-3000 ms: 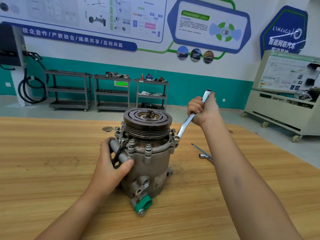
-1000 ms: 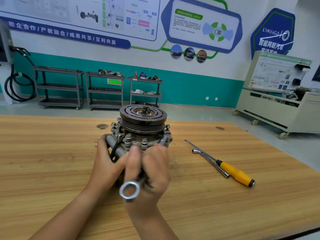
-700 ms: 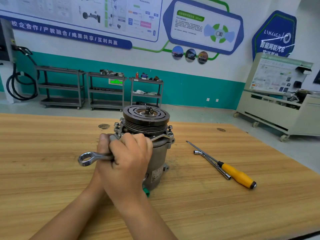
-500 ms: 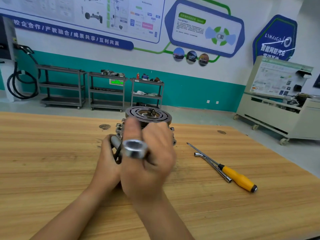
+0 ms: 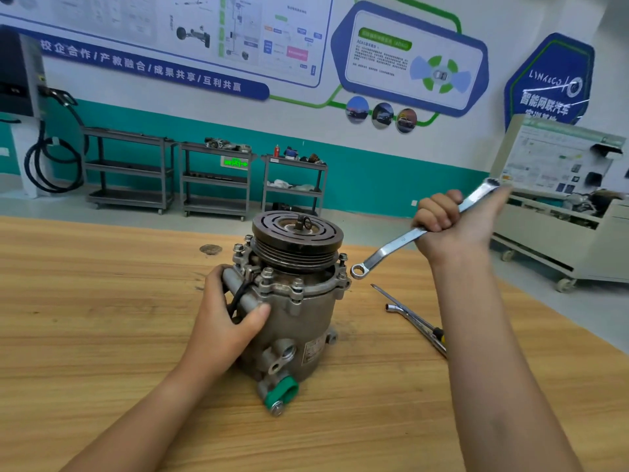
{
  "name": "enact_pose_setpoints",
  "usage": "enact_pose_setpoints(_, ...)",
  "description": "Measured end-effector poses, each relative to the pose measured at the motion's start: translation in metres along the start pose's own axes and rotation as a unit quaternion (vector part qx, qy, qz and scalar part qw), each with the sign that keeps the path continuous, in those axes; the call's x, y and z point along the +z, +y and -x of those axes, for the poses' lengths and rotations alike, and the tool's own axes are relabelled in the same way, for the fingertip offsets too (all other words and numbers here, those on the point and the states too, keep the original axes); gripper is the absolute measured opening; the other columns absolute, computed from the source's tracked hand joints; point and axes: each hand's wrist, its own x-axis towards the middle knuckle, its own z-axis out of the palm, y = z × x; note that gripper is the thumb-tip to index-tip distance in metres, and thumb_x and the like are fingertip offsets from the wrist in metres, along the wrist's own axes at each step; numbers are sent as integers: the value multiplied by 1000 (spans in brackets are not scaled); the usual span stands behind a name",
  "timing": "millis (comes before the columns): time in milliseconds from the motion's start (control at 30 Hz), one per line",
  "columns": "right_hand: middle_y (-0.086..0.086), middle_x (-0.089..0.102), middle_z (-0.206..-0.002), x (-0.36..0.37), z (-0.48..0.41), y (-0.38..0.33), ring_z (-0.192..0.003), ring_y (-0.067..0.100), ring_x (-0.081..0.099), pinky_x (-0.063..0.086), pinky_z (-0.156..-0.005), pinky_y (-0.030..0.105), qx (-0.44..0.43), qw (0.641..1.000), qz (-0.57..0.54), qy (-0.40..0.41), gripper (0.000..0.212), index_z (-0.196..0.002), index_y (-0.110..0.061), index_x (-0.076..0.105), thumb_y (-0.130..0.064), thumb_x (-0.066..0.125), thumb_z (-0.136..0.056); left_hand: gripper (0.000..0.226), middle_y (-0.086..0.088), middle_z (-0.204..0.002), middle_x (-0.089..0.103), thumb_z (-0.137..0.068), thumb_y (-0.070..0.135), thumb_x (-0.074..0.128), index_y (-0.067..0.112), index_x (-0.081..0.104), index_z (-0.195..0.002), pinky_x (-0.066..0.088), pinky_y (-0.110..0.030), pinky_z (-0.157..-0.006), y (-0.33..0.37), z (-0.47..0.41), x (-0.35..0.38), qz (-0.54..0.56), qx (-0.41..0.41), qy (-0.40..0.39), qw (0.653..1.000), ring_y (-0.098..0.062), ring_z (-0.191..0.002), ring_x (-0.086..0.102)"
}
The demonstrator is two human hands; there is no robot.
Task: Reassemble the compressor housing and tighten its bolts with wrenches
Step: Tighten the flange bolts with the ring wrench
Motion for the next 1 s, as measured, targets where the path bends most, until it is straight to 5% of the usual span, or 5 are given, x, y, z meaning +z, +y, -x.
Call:
enact_pose_setpoints(100, -5, 16, -37, -13, -26, 5, -27, 9, 15, 11, -26, 17, 64, 996, -4, 63, 66, -52, -16, 27, -73, 28, -87, 75, 29, -110, 45, -54, 49, 61, 34, 32, -121, 38, -5, -74, 0, 0, -1, 6, 2, -5, 1000, 20, -97, 46)
enact_pose_setpoints(500, -4, 20, -33, -30, -63, 44, -22, 9, 18, 11, -24, 16, 198, 978, 0, 67, 77, -39, -12, 31, -71, 27, -88, 82, 20, -114, 46, -49, 52, 56, 25, 33, -123, 37, 4, -74, 0, -1, 0, 18, 23, -2, 1000, 25, -98, 45)
enact_pose_setpoints(767, -4, 22, -33, -45, -59, 48, -22, 9, 19, 14, -24, 14, 211, 969, -26, 126, 81, -33, -11, 31, -70, 29, -88, 81, 19, -111, 46, -49, 51, 55, 22, 34, -122, 37, 3, -73, 5, 3, 2, 16, 26, 10, 999, 25, -95, 46)
enact_pose_setpoints(1000, -5, 23, -34, -45, -49, 46, -22, 9, 20, 15, -25, 15, 151, 972, -34, 179, 61, -56, -16, 29, -67, 35, -89, 71, 16, -101, 51, -51, 48, 53, 17, 42, -114, 38, 2, -70, 6, 4, 7, -2, 43, 45, 998, 21, -90, 51)
